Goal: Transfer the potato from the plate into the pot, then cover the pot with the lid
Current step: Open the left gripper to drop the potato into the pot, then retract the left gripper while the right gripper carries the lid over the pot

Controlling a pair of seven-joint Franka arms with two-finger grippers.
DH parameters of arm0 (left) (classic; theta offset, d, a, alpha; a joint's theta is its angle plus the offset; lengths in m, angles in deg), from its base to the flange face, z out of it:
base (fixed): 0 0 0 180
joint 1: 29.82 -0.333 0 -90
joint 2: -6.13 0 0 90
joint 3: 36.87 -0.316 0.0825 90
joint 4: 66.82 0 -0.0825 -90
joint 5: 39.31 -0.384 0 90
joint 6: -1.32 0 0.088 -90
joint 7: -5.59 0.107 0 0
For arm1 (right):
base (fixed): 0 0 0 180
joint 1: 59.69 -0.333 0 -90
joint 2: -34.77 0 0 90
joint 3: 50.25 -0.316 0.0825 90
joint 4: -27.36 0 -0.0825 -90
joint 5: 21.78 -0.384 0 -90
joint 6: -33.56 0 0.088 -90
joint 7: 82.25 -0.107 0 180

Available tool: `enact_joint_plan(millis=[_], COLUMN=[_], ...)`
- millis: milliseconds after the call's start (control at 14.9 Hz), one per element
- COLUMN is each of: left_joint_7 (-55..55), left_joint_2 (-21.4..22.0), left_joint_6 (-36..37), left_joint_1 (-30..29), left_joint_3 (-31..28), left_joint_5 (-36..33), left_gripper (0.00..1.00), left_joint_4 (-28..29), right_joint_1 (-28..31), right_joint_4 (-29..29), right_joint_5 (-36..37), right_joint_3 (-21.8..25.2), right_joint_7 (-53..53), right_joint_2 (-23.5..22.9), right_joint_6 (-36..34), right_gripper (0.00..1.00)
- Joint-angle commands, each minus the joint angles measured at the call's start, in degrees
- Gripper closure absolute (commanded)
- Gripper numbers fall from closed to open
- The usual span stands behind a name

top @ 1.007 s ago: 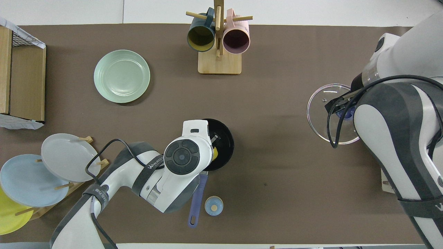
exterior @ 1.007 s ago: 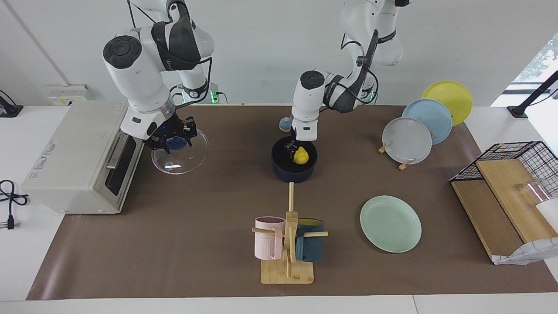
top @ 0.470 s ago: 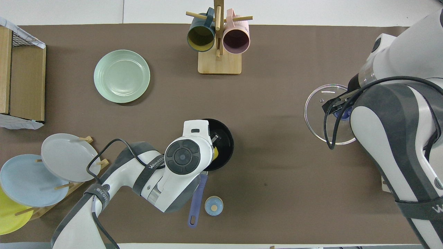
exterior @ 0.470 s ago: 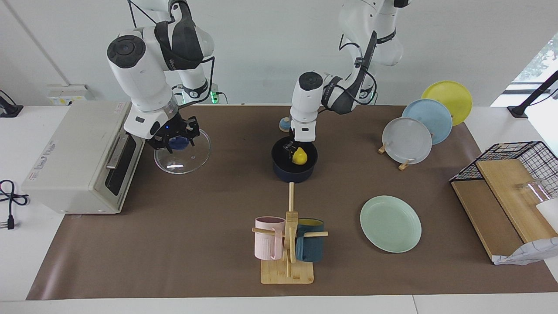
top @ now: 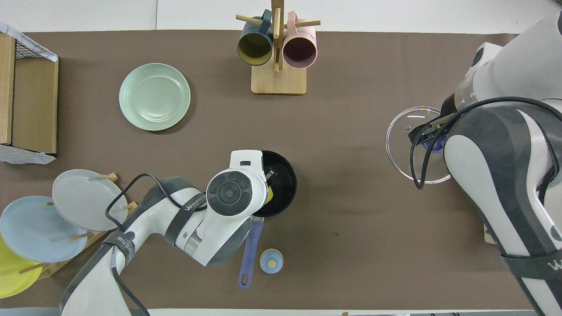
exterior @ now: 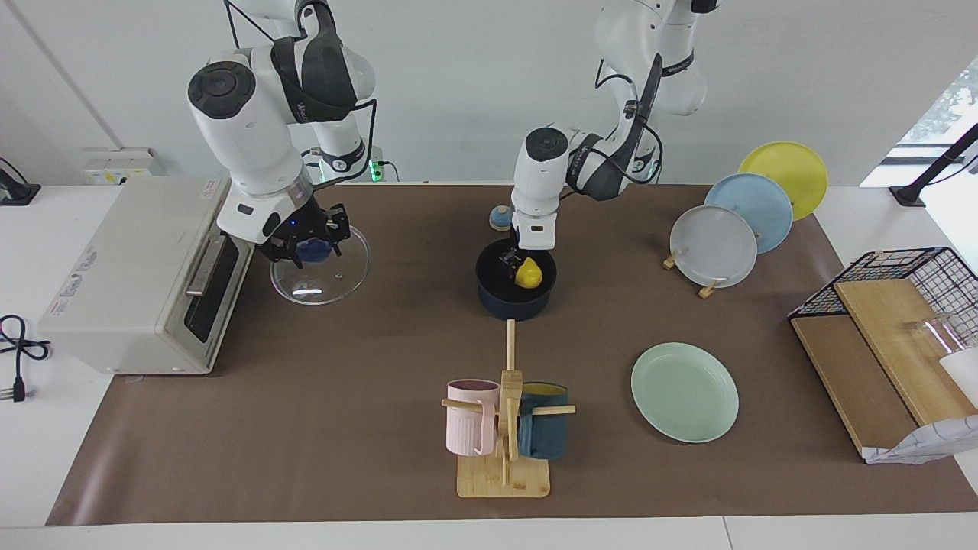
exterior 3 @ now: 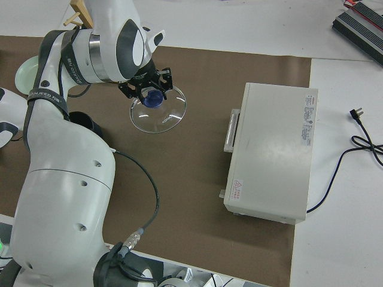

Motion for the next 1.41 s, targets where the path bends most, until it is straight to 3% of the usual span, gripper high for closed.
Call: enact_joint_plan(millis=[0,268,671,1007,1342], left_joint_7=[3.5,6.8,22.0,43.6,58.8], left_joint_2=[0.7,2.8,5.2,10.7,11.3], left_joint_6=[4.0,6.3,23.5,25.8,32.3], left_joint_1=[-1.2,-3.9,-16.3,-26.3,-30.0], left_joint_3=[-0.6,-0.7,-0.8,-0.8,-1.3], left_joint_5=[0.2,0.1,-0.1,-0.9,-5.4], left_gripper=[0.00,0.00,0.00,0.00,0.00], left_joint_4=[-1.7,-2.9,-19.1,-20.8,-26.4], right_joint_1=[0.1,0.1,-0.3,-10.2,-21.2], right_joint_4=[-0.7,-0.8,-2.0,-2.7,-2.6], right_joint_5=[-0.9,-0.9,-0.9,-4.7,-6.7], right_joint_3=[-0.3,-0.3,-3.4,-4.4,-4.4], right_joint_7=[-1.1,-1.2,-7.9,-28.6,-43.0], right_joint_2=[0.0,-0.1,-0.4,-2.0,-6.3], right_joint_6=[0.0,0.0,0.2,3.9,12.8], right_gripper=[1.00,1.00,1.00,1.00,1.00])
